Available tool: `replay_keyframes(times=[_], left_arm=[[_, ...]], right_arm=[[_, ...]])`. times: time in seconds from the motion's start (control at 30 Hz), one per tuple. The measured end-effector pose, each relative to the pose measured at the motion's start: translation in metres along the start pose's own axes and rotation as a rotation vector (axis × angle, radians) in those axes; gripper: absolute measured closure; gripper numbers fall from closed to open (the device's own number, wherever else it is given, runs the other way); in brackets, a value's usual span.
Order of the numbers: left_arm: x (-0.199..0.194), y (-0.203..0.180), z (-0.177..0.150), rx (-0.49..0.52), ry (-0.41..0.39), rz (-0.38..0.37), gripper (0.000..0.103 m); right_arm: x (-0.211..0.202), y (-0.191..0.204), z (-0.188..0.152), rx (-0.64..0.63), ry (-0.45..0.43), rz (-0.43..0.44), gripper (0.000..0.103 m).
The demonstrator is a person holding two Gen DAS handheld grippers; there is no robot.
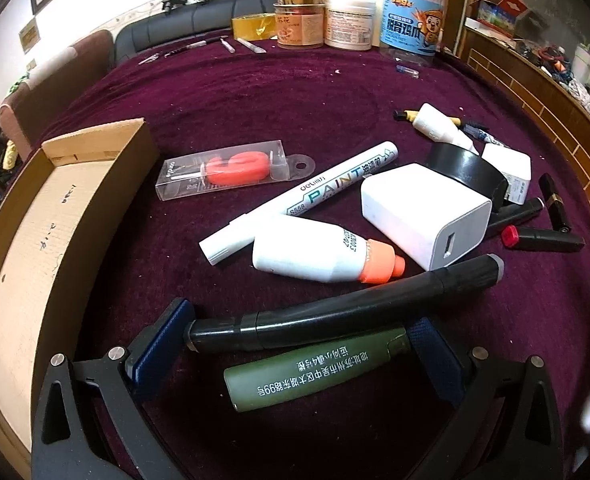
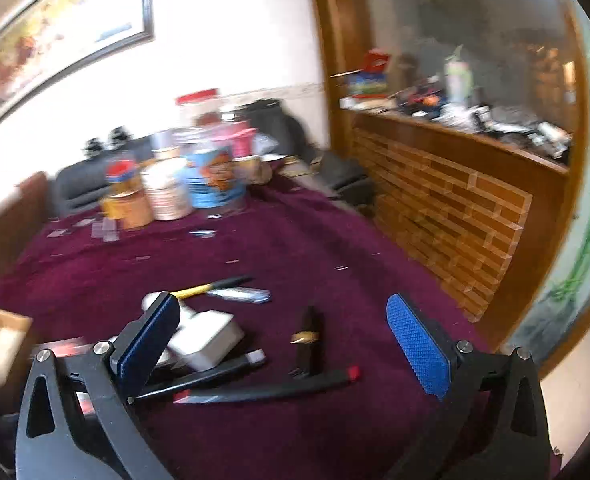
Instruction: Organize rigid objects
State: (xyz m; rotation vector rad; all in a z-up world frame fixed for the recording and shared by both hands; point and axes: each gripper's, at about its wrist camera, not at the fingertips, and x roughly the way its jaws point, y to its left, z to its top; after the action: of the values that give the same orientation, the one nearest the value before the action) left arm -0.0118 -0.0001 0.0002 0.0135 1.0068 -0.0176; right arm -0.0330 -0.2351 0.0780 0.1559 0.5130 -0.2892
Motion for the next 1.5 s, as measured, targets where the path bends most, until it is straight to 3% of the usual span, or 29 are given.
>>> replay_keyframes(times=[0.07,0.2,0.37,0.53,0.7,0.9,0.97,1.1,1.17,1.2,1.27,1.37,1.5], left_arm=[[-0.001,0.002,-0.001,0.000,-0.012,-0.010,0.001],[0.000,-0.001,0.000,0.003,-0.017,0.004,0.001],[-0.003,-0.003,-0.001,0.007,-0.025,0.027,0.003],[-0.030,0.009,-0.006,-0.020,-0.052,-0.129,0.007],[-0.055,0.028,0.011,0.022,-0.125,-0.111,0.007],[-0.041,0.039,0.049,-0.011,-0.115,-0.136,0.007],[-0.032,0.038,0.057,-0.001,-0.114,-0.114,0.007],[0.009,0.039,0.054,0.025,0.015,-0.057,0.008],[0.018,0.039,0.047,0.023,0.066,-0.137,0.036],[0.017,0.036,0.043,0.037,0.070,-0.143,0.038],[0.011,0.026,0.035,0.094,0.072,-0.169,0.061],[0.000,0.027,0.032,0.081,0.084,-0.248,0.065],[-0.008,0.030,0.039,0.091,0.035,-0.219,0.064]], right_arm=[[0.010,-0.012,-0.002,0.042,0.049,-0.003,0.000],[-0.005,-0.024,0.003,0.042,-0.040,-0.035,0.000],[0.006,-0.014,-0.001,0.011,0.012,-0.012,0.000],[0.009,-0.011,-0.007,-0.004,0.023,-0.011,0.000],[0.012,-0.011,-0.010,-0.005,0.037,-0.008,0.000],[0.018,-0.006,-0.013,-0.027,0.068,0.001,0.000],[0.020,-0.005,-0.014,-0.034,0.076,0.002,0.000],[0.021,0.000,-0.015,-0.051,0.080,0.000,0.000],[0.021,0.001,-0.016,-0.058,0.079,0.000,0.000],[0.021,0.002,-0.017,-0.062,0.079,-0.001,0.000],[0.021,0.003,-0.016,-0.069,0.081,-0.001,0.000],[0.022,0.005,-0.017,-0.074,0.085,0.005,0.000],[0.023,0.004,-0.017,-0.069,0.091,0.010,0.000]])
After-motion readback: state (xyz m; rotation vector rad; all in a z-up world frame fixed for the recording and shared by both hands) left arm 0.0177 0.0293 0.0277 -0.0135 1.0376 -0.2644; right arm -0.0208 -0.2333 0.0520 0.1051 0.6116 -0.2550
